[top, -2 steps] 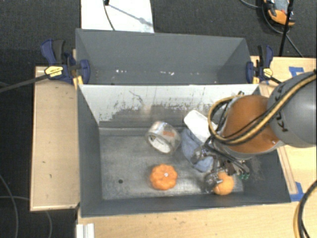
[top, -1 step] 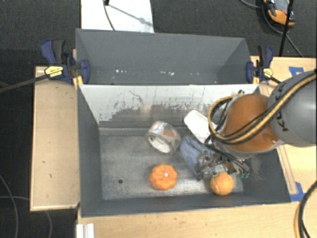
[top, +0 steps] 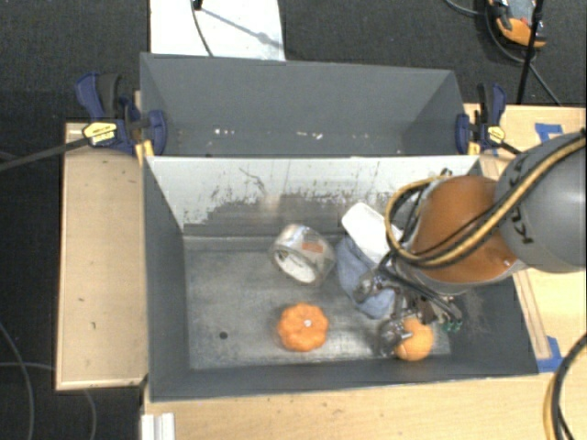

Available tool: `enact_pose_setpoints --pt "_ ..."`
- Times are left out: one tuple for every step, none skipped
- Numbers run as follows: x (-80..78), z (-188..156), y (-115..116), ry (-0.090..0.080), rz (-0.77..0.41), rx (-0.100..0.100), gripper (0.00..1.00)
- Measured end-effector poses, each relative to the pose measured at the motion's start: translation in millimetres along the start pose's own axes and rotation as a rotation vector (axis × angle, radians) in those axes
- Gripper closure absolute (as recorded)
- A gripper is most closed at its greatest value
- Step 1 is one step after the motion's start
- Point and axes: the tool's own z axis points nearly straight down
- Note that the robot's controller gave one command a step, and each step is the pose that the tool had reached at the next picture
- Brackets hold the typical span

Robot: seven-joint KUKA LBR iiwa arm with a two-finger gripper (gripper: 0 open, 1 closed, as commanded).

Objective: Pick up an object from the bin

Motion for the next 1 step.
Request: enact_pose_setpoints --pt "0.0 0.0 0.0 0.0 0.0 0.0 0.0"
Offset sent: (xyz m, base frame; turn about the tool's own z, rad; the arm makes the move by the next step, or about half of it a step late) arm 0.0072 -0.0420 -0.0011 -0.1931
